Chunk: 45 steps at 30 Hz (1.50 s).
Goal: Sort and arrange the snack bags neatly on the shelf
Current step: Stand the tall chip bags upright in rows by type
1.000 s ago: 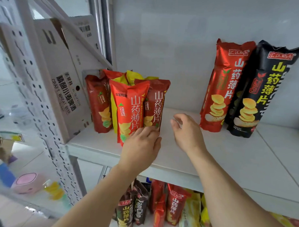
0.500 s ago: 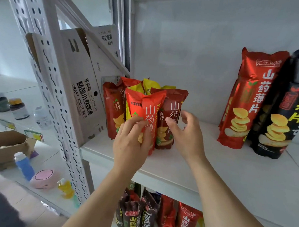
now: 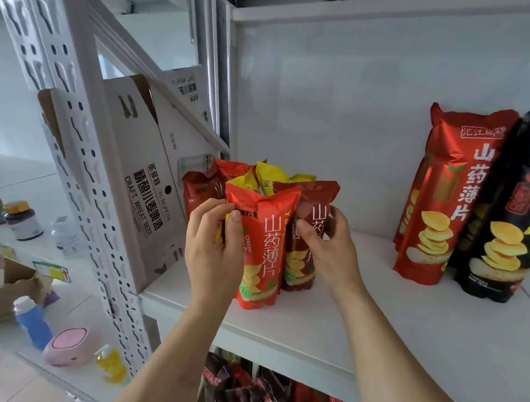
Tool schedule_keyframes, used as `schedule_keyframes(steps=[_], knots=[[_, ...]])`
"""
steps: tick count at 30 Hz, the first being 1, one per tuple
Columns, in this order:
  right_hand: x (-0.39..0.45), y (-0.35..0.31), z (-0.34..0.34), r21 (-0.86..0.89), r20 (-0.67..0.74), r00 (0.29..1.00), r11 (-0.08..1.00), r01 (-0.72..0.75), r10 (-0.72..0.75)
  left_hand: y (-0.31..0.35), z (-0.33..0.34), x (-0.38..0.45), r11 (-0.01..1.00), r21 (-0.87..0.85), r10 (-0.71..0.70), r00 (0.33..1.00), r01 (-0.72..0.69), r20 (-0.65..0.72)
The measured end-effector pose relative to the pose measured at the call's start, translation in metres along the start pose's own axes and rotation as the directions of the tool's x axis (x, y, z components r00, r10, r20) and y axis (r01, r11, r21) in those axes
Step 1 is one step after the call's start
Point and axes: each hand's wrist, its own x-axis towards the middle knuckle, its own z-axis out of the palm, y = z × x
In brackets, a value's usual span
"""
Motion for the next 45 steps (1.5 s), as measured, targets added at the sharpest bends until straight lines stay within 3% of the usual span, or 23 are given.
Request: schedule_keyframes(steps=[8,18,21,25,31,38,45], knots=[[-0.003,0.003,-0.002,0.052,0.003,0.999,0.998,-0.032,0.032,-0.007,0.004,-0.003,0.999,-0.037,-0.027,1.000,0.027,0.015],[-0.031,-0.004,-0.006,0.035,-0.205,0.977,0.998,-0.048,0.054,-0.033,-0.016,0.008,0.997,-0.057,-0.052,0.998,0.050,-0.026],[-0.040,-0.006,-0.003,0.003,-0.241,0.969,0.999,-0.048,0.048,-0.043,-0.024,0.010,0.991,-0.063,-0.121,0.992,0.119,-0.026],[-0.051,-0.009,-0.001,-0.011,-0.286,0.958,0.999,-0.035,0.031,-0.059,-0.030,0.017,0.948,-0.029,-0.314,0.948,0.316,0.042],[-0.061,-0.013,-0.001,-0.015,-0.318,0.948,0.999,-0.032,0.026,-0.094,-0.031,0.022,0.847,0.059,-0.520,0.802,0.528,0.293],[-0.061,-0.018,-0.012,-0.034,-0.410,0.912,0.998,-0.051,0.032,-0.105,-0.027,0.032,0.826,0.080,-0.538,0.739,0.558,0.405],[-0.073,-0.013,-0.020,-0.067,-0.406,0.914,0.996,-0.056,0.024,-0.102,-0.040,0.017,0.846,0.124,-0.524,0.764,0.519,0.378]])
